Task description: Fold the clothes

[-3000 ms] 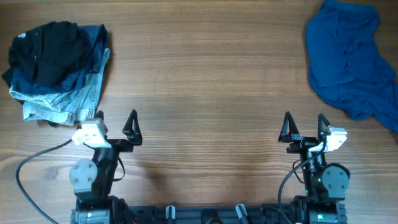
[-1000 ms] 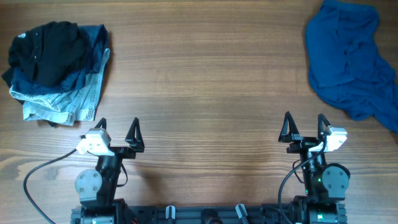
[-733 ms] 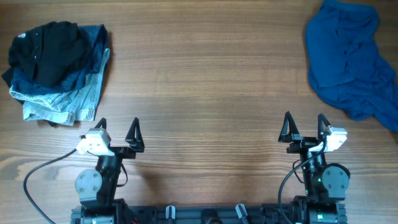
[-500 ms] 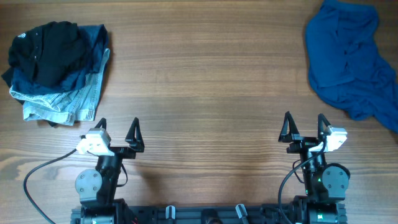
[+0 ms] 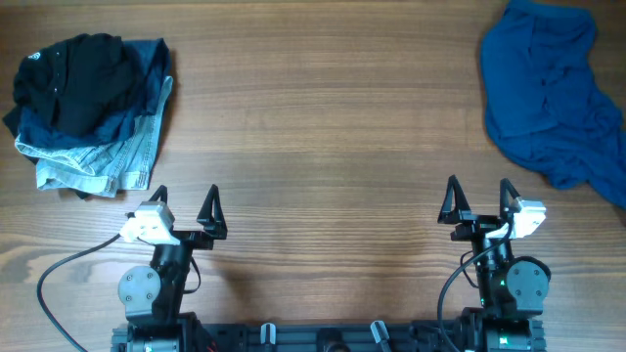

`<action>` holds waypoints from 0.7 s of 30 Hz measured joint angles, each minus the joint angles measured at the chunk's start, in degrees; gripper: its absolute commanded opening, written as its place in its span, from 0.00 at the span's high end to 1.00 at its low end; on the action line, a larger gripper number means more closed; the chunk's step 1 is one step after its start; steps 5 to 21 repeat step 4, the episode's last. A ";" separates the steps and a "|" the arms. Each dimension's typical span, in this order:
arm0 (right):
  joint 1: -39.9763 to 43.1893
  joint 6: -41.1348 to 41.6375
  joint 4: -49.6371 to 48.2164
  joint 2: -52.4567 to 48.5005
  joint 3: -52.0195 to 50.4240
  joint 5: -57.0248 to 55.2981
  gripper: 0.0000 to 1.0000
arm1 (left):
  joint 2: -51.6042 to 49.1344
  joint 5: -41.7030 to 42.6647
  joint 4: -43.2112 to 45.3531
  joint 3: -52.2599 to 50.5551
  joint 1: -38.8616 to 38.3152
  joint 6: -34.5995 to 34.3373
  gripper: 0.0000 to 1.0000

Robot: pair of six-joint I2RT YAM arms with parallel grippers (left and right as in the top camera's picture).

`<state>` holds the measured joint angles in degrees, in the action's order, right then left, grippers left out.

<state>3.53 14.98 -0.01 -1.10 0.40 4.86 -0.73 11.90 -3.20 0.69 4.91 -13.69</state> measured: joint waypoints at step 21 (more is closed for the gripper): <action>0.00 0.00 0.00 0.00 0.00 0.00 0.00 | 0.00 -0.02 0.00 0.00 0.00 0.00 0.00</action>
